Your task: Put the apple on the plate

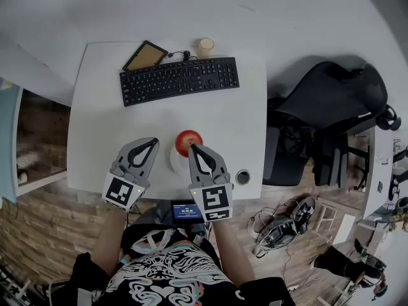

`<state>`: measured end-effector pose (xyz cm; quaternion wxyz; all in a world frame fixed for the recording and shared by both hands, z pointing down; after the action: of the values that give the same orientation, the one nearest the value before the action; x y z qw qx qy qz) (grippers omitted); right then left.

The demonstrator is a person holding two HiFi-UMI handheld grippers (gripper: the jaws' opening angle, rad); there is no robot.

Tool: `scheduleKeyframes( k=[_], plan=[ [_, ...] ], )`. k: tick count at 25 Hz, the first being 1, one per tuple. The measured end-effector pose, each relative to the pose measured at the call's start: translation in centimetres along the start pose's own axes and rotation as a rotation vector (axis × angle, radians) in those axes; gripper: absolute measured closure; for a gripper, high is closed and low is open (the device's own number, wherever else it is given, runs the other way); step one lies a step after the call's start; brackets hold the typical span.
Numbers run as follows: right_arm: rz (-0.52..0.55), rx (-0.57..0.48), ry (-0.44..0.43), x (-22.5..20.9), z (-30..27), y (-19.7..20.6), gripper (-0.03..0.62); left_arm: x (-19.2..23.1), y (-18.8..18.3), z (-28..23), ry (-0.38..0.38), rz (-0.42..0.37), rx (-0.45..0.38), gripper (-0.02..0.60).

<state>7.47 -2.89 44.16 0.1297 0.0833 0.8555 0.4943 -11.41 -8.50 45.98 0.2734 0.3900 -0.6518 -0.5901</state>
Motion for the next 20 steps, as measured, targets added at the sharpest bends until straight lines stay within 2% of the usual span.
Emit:
scheduleKeyframes(
  k=[20],
  plan=[
    [-0.038,0.022,0.023,-0.1,2.9,3.5,0.565,-3.7,0.9,1.5,0.023,0.002,0.031,0.566]
  ],
)
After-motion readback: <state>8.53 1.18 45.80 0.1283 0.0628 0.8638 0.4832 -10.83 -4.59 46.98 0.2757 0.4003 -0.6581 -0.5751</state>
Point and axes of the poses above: the fingertips, and each gripper's own axes: z backward along the fingers, x to its left, y out of its underside, the point moved 10 cm from there along z, backward along the fingers, and after that the axes turned 10 degrees about -z, right-handed, at the moved point
